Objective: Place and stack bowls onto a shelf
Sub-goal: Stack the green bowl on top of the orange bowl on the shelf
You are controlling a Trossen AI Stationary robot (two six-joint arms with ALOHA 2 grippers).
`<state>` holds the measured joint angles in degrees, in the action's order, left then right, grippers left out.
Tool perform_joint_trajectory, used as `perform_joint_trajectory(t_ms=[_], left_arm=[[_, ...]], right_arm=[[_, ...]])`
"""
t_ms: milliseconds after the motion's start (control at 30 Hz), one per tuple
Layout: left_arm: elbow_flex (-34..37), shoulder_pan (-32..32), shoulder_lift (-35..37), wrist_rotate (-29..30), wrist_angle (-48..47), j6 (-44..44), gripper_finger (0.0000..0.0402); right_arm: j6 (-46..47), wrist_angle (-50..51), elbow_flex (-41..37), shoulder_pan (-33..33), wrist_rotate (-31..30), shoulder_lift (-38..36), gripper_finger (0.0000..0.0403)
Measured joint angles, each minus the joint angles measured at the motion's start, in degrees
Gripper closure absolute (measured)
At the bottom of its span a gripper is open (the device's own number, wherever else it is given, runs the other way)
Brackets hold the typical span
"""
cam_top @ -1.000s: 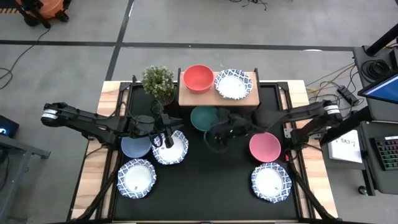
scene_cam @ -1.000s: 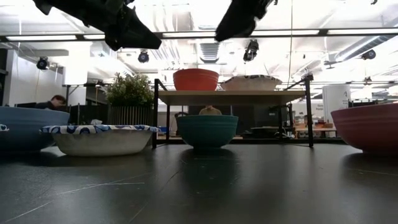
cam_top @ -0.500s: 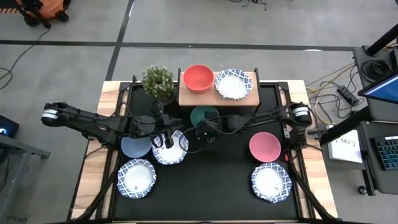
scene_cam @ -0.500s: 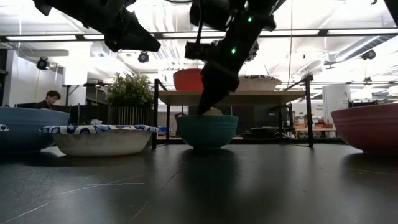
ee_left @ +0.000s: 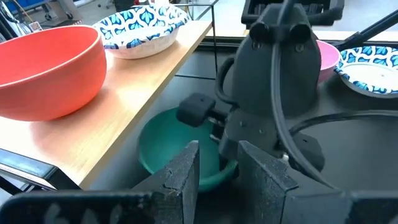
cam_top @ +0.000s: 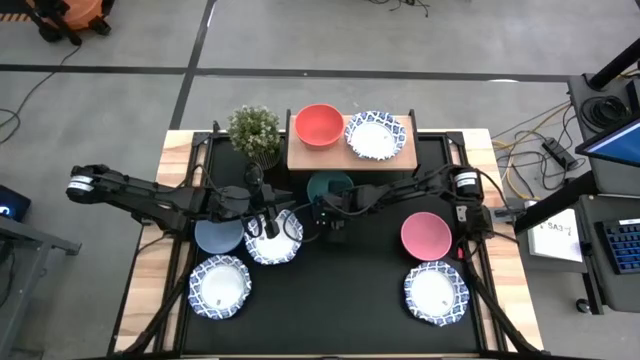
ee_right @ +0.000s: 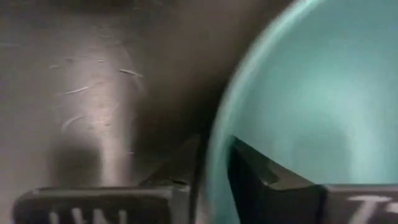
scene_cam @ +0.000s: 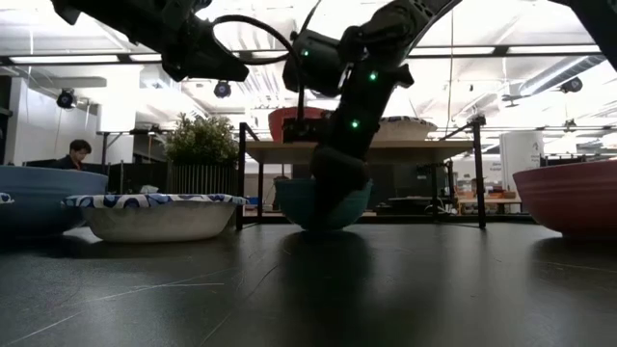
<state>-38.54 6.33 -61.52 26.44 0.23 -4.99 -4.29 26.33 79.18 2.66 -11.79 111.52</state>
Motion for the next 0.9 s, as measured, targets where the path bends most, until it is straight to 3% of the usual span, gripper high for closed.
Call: perform_joint_trajectory(t_ms=[133,567,900], left_arm=[[0.0,0.0,0.0,0.0,0.26,0.0,0.0308],[0.0,0.0,-0.18,0.02,0.24,0.0,0.0308],[0.0,-0.07,-1.67,0.02,0.48,0.0,0.0308]], right_arm=[[-0.16,0.62,0.07,-0.02,0.93,-0.35,0.0386],[1.41,12.58,2.76,-5.32,1.93,-12.79,0.039],[0.42,11.57,3.06,-10.49,4.32,-28.65,0.039]])
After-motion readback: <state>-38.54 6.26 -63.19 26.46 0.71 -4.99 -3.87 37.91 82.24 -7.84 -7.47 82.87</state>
